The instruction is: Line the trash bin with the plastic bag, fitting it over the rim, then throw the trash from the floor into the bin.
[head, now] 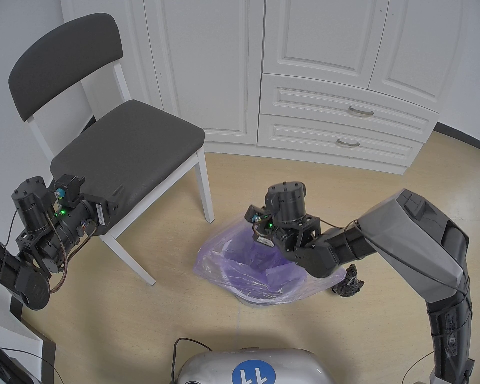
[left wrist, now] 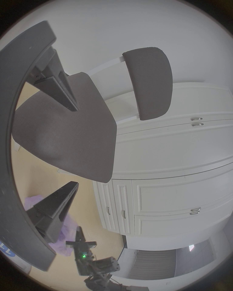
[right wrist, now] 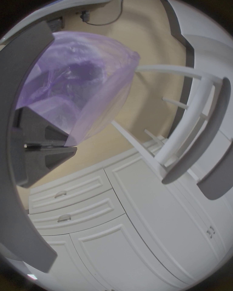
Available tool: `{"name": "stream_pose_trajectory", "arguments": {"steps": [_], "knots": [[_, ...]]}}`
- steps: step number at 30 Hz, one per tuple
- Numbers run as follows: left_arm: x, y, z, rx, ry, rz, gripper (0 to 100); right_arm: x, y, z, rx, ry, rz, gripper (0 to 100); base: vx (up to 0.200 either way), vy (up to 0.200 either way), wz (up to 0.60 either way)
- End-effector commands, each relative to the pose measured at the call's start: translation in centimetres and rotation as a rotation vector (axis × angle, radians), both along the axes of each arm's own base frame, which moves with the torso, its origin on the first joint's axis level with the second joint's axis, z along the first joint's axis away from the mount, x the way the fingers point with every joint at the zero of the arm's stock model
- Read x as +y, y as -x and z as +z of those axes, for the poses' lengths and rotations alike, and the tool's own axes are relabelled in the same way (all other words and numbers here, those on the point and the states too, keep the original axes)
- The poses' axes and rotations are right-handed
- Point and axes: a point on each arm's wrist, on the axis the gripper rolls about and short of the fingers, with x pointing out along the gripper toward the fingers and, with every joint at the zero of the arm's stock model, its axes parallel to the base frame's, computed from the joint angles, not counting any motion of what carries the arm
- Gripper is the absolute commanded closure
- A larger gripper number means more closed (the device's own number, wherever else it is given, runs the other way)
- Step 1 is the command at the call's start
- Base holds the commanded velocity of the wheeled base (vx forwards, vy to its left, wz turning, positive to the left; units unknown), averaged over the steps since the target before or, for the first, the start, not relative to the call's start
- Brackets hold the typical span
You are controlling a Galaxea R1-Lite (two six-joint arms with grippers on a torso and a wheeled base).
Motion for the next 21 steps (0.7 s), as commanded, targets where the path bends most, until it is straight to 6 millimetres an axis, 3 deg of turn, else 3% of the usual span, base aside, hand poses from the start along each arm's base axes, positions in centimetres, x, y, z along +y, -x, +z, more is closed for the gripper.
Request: {"name": "stream_pose_trajectory", "arguments": {"steps": [1,7,9,21], "knots": [[-0.1,-0.4,-0.6,0.02,-0.003,0.001,0,0.2,-4.4,-1.6,-0.042,-0.041,-0.051,100,0.0,0.0,0.0],[-0.1,-1.0,-0.9,0.008,0.001,0.004,0,0.4,-8.5,-4.6,-0.231,-0.178,-0.134,100,0.0,0.0,0.0],[-0.2,-1.1,-1.0,0.004,0.0,0.002,0,0.1,-8.9,-6.9,-0.244,-0.176,-0.16,100,0.0,0.0,0.0],[-0.2,-1.1,-1.1,0.006,-0.001,0.002,0,-0.1,-9.0,-5.6,-0.308,-0.217,-0.156,100,0.0,0.0,0.0]]}}
